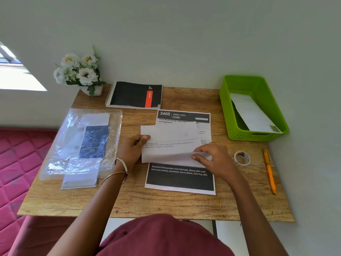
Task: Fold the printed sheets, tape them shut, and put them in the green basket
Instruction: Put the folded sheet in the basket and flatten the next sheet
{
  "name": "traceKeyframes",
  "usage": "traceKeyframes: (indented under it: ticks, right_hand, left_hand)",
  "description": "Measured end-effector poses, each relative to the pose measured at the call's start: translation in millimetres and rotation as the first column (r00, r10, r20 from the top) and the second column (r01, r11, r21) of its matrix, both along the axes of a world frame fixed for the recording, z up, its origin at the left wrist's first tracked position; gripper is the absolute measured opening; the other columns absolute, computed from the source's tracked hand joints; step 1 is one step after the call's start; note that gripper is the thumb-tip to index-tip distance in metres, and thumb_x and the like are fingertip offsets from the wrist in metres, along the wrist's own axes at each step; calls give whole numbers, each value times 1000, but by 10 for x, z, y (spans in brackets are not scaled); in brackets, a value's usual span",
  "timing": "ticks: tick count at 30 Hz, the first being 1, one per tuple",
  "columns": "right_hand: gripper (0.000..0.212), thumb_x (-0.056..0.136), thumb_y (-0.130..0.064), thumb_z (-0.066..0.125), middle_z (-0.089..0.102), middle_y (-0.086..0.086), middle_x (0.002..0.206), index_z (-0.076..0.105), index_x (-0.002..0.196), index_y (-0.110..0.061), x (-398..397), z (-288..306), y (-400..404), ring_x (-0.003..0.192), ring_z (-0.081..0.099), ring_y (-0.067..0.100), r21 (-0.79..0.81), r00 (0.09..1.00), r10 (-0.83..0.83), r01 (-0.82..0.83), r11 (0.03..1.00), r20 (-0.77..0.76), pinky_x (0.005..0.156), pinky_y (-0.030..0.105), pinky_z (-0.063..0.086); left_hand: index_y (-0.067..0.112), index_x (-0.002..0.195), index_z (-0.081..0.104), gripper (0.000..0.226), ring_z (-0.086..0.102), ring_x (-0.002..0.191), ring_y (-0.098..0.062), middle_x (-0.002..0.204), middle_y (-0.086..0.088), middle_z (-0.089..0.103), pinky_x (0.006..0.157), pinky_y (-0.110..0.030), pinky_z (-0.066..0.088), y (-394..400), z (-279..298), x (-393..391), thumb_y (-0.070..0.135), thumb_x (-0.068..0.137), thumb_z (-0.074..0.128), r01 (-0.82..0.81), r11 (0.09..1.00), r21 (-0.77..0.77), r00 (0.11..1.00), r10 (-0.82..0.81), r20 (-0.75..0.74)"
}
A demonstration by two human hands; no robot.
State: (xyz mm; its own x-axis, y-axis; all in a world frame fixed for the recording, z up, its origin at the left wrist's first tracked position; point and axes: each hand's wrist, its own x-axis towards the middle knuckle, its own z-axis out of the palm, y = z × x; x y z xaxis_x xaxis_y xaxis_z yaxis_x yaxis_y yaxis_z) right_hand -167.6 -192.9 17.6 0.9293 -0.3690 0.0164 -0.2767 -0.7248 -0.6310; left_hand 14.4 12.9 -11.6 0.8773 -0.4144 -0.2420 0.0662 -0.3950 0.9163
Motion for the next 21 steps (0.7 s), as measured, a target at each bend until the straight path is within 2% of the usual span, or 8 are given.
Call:
traceKeyframes:
  ticks: [3, 6, 8, 9, 11, 13, 17, 21]
  right_hand:
    - [28, 83, -39, 68, 70, -3, 105, 69, 105, -21, 193, -63, -25, 102, 59, 22, 7, 988, -155, 155, 988, 19, 93, 50, 41]
    - [48, 83, -34, 68, 55, 0, 129, 53, 128, -25, 342, -117, 36, 124, 42, 23, -157, 969, -240, 229, 961, -52, 98, 43, 28]
    - [60, 83, -36, 67, 41, 1, 140, 43, 137, -27, 411, -111, 140, 130, 28, 23, -288, 966, -234, 194, 938, -110, 99, 41, 22]
    - [65, 82, -38, 67, 36, 2, 143, 39, 140, -27, 445, -119, 208, 132, 23, 23, -328, 970, -205, 154, 932, -128, 100, 41, 20]
    - [71, 81, -43, 68, 29, 3, 147, 36, 142, -28, 505, -157, 373, 134, 17, 23, -326, 979, -136, 80, 942, -151, 103, 43, 17]
    - [75, 80, -48, 68, 25, 4, 149, 32, 143, -28, 546, -229, 534, 135, 14, 24, -294, 983, -81, 30, 955, -162, 105, 45, 16]
    - [79, 79, -54, 66, 19, 3, 152, 29, 144, -31, 549, -317, 605, 136, 9, 23, -282, 979, -83, 28, 959, -185, 107, 44, 14]
    - [83, 73, -57, 69, 19, 3, 152, 31, 143, -33, 413, -294, 376, 136, 8, 24, -279, 963, -171, 108, 954, -209, 105, 42, 15]
  left_hand:
    - [15, 103, 69, 42, 67, 85, -24, 100, -8, 68, 75, -37, 57, 97, 46, 25, 43, 97, 39, -29, 991, -134, 970, -4, -242]
    - [16, 113, 64, 52, 68, 94, -22, 105, -7, 67, 82, -40, 56, 170, 55, 44, 52, 95, 31, 22, 982, -188, 947, -81, -312]
    - [23, 116, 61, 33, 66, 97, -21, 110, -5, 65, 85, -40, 56, 174, 52, 38, 42, 92, 49, 96, 986, -136, 955, -130, -267]
    - [27, 120, 59, 34, 65, 99, -20, 111, -2, 64, 84, -37, 56, 171, 37, 39, 35, 87, 60, 146, 985, -89, 961, -163, -223]
    - [28, 129, 52, 57, 63, 99, -13, 112, 3, 62, 81, -27, 55, 172, -12, 24, 23, 77, 74, 215, 977, -2, 967, -213, -141]
    - [29, 134, 45, 71, 59, 103, -11, 120, 4, 56, 84, -25, 53, 173, -52, -9, 19, 72, 79, 237, 967, 90, 971, -234, -45]
    - [29, 140, 36, 81, 47, 118, -19, 136, 0, 39, 99, -36, 47, 170, -138, -70, 25, 72, 79, 256, 926, 276, 940, -305, 153]
    - [28, 143, 31, 83, 40, 123, -21, 142, -1, 31, 103, -35, 42, 158, -155, -97, 29, 74, 76, 265, 905, 333, 925, -335, 176]
